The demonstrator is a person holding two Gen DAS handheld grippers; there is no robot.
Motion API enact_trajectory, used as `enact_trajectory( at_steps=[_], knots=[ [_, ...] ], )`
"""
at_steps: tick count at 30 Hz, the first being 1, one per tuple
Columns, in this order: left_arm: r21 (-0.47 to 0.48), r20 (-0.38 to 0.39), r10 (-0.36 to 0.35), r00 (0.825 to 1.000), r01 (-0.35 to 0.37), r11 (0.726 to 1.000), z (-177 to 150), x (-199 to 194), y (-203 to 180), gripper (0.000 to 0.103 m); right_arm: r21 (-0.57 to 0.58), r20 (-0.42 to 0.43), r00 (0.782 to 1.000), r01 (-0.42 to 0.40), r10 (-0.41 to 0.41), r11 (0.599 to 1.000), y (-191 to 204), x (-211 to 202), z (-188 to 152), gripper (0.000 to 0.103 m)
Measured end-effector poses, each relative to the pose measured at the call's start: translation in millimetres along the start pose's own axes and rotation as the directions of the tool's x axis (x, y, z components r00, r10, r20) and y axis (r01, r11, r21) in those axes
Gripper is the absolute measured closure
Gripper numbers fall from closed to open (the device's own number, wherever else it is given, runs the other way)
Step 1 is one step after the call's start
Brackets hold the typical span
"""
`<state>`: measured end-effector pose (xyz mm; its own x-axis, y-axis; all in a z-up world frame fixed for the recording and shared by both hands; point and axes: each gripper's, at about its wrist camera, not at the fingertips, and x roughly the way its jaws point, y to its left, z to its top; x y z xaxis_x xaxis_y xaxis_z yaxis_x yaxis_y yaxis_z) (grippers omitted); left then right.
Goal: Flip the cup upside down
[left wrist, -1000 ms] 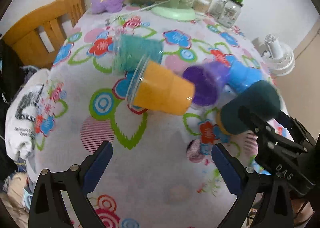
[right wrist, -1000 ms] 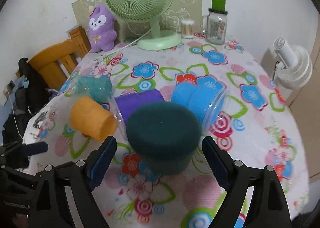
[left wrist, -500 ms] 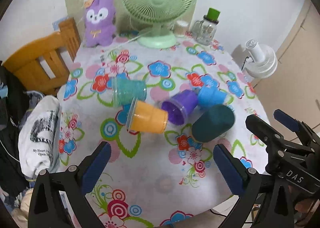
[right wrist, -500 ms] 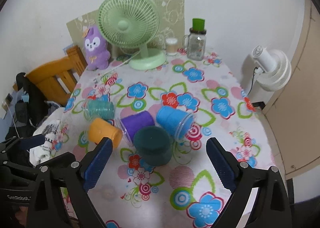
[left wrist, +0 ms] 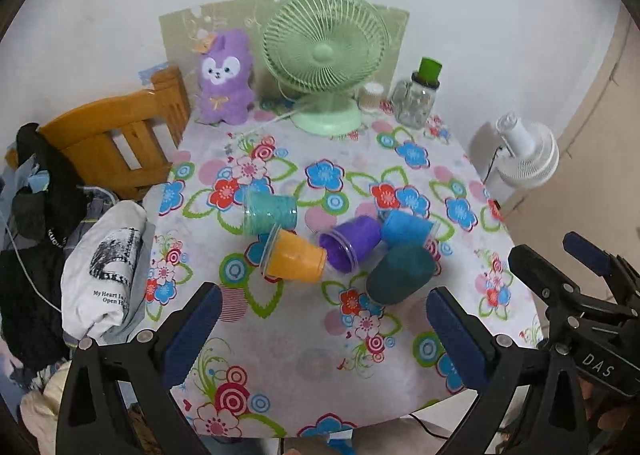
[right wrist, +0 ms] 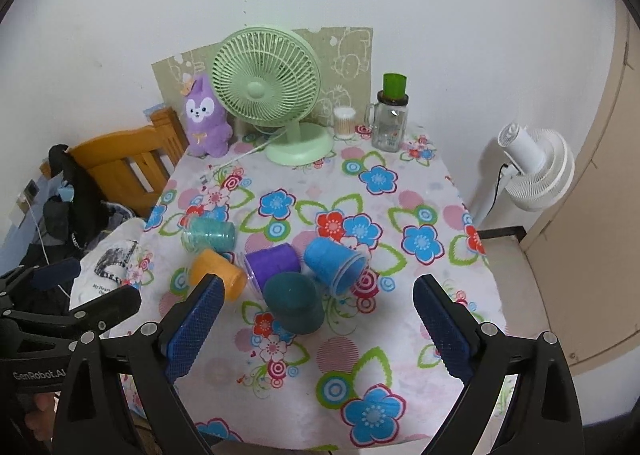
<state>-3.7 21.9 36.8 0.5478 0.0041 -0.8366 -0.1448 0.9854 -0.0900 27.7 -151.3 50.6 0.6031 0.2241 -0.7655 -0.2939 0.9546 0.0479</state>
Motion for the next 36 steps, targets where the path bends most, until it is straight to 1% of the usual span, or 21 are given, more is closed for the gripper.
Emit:
enact_trajectory(
  at_steps=[8, 10, 14, 21, 36],
  knots=[
    [-0.014, 0.031, 0.022, 0.999, -0.022, 1.000, -3.2, -16.2, -12.1, 0.000, 0.013, -0.013, 1.000, 0.001, -0.001, 1.000, -10.7, -14.1, 0.3, 0.006],
    [-0.011, 0.032, 0.019, 0.999, -0.018, 1.000, -3.9, -16.0, -15.8, 0.000, 0.019, -0.017, 1.000, -0.001, 0.001, 1.000, -12.4, -14.3, -1.1, 0.006],
    [0.002, 0.027, 0.021, 0.999, -0.021, 1.000, -4.7, -12.4, -23.7, 0.000, 0.030, -0.024, 0.999, 0.022, -0.021, 0.999, -17.2, -13.7, -4.1, 0.006],
    [0.001, 0.022, 0.009, 1.000, -0.009, 1.000, -2.0, -11.5, -28.5, 0.000, 0.028, -0.010, 0.999, 0.044, -0.044, 0.999, -21.2, -17.3, -4.8, 0.006],
    [0.001, 0.028, 0.010, 1.000, -0.010, 1.000, -1.0, -12.3, -27.6, 0.000, 0.029, -0.005, 0.999, 0.041, -0.040, 0.999, -22.1, -17.2, -2.5, 0.006]
  ],
)
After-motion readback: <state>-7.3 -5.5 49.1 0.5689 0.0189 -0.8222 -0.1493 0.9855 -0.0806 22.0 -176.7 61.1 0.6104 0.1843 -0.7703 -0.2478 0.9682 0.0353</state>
